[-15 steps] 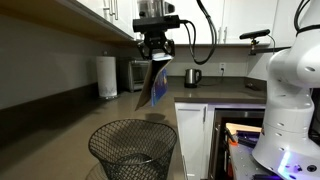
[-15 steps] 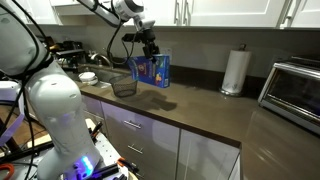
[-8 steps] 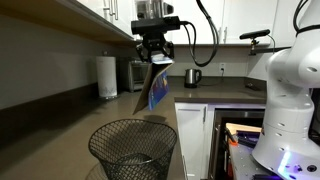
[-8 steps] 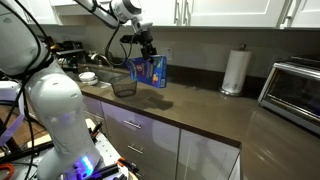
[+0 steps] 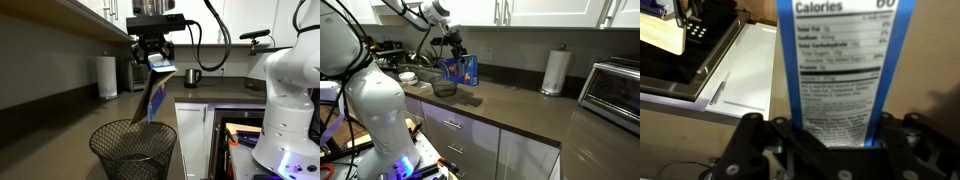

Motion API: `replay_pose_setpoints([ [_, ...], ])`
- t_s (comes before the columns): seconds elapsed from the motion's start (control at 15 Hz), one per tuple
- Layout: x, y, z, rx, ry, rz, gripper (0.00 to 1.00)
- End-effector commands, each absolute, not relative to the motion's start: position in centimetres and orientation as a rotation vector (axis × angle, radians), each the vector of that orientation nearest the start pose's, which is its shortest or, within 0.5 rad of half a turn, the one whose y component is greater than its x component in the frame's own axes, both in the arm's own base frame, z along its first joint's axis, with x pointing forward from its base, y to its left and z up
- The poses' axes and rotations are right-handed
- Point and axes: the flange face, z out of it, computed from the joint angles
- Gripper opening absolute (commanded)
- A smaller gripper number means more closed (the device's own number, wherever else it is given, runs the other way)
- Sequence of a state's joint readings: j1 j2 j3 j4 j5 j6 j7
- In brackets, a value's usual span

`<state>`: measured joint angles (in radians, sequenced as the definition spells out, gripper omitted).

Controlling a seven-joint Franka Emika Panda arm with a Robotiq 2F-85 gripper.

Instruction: Pour the contents from the box into the black then put the box on the counter

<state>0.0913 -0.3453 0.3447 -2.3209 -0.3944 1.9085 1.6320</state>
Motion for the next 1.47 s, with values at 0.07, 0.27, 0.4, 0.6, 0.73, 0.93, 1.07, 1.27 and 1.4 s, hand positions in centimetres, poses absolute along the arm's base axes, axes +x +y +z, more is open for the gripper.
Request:
replay_pose_setpoints([
  [0.07,38.7,19.3,47.2,-2.928,1.703,-0.9,0.23],
  [0.27,37.6,21.3,46.8,-2.931,1.67,-1.038,0.27],
  [0.4,36.9,22.5,46.7,-2.931,1.656,-1.11,0.29],
  [0.6,35.9,24.0,46.4,-2.935,1.641,-1.185,0.38],
  [0.73,35.5,24.8,46.2,-2.94,1.63,-1.217,0.35],
  [0.93,35.1,25.6,46.1,-2.949,1.609,-1.248,0.28],
  [1.07,35.0,26.1,45.9,-2.95,1.596,-1.272,0.3],
  [1.27,35.1,26.4,45.7,-2.957,1.57,-1.293,0.32],
  [1.4,35.1,26.6,45.7,-2.965,1.551,-1.306,0.32],
])
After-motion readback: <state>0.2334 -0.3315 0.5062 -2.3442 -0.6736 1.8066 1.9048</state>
